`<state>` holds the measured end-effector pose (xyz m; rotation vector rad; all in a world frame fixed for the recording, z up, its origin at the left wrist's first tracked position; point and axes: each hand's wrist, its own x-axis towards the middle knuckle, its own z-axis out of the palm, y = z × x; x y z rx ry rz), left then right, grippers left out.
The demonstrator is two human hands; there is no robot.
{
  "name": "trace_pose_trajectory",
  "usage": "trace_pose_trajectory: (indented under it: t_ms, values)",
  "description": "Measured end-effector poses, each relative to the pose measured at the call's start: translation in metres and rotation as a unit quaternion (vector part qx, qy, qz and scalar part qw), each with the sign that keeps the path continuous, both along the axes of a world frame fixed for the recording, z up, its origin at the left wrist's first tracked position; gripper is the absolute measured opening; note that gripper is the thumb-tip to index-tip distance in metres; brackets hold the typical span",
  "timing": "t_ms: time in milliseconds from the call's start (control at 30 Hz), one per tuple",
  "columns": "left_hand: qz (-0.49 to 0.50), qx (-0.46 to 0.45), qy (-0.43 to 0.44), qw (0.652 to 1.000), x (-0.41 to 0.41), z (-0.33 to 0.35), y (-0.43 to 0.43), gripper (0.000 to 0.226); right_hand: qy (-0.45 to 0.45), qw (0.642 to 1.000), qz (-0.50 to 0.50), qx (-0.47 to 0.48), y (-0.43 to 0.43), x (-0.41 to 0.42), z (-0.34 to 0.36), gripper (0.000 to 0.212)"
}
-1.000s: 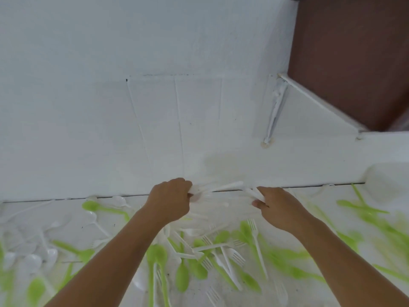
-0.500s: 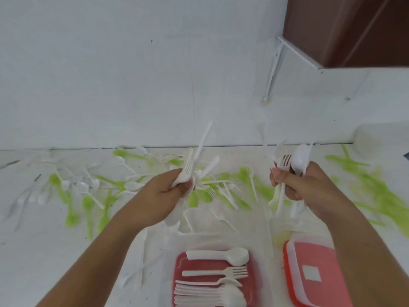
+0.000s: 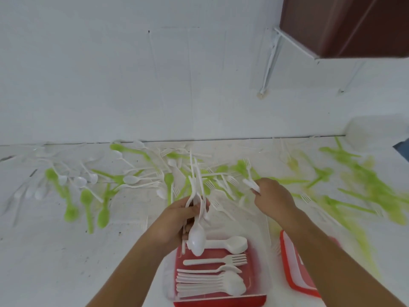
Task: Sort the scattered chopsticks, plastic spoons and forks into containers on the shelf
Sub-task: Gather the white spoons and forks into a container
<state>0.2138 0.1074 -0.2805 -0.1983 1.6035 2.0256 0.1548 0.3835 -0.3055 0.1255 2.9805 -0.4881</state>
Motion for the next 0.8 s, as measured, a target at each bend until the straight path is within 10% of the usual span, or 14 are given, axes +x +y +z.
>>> trace_pose_trajectory:
  t_ms: [333, 533, 667, 800]
  values:
    - [-0.064, -0.175, 0.106, 0.977, 0.012, -0.003, 0.006, 0.018, 0.034, 0.957, -0.076, -0.278, -0.014, 0.043, 0.048, 0.031]
    - [-0.215, -0.447, 0.336, 0.801, 0.03, -0.012, 0.024, 0.017, 0.065, 0.941, -0.126, -0.308, -0.002, 0.051, 0.061, 0.038]
    - [-0.373, -0.573, 0.309, 0.661, 0.035, -0.021, 0.041, 0.023, 0.08, 0.938, -0.127, -0.312, 0.003, 0.053, 0.062, 0.041]
    - [-0.432, -0.565, 0.291, 0.64, 0.037, -0.036, 0.042, 0.058, 0.069, 0.941, -0.107, -0.314, 0.003, 0.055, 0.062, 0.043]
